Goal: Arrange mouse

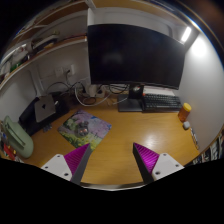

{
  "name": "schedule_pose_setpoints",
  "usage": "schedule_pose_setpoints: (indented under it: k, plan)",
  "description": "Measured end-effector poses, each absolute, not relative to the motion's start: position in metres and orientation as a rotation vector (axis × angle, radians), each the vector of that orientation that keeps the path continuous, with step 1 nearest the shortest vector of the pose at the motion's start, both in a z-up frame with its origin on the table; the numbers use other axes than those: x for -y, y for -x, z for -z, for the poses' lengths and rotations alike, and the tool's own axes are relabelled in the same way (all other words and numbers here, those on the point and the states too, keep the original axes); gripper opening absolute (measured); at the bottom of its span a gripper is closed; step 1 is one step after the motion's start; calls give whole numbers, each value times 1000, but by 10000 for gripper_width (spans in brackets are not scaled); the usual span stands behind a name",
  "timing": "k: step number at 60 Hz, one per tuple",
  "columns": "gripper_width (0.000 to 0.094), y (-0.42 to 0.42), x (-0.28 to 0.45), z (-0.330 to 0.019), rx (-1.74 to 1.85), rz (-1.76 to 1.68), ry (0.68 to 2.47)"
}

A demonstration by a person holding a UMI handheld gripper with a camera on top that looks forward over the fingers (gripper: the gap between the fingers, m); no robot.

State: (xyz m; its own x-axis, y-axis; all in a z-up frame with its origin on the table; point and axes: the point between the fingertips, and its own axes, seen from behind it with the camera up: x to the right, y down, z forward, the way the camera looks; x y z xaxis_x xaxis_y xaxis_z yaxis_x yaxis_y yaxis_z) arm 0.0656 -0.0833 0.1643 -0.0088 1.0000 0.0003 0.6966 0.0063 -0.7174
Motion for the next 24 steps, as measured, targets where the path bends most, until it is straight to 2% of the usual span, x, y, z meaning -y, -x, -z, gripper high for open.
schedule_pose_setpoints:
  k: [10,24]
  plan:
    - [870,-74,56,-175,1718,-720,1727]
    - [868,-78,55,-179,1740,-721,1705]
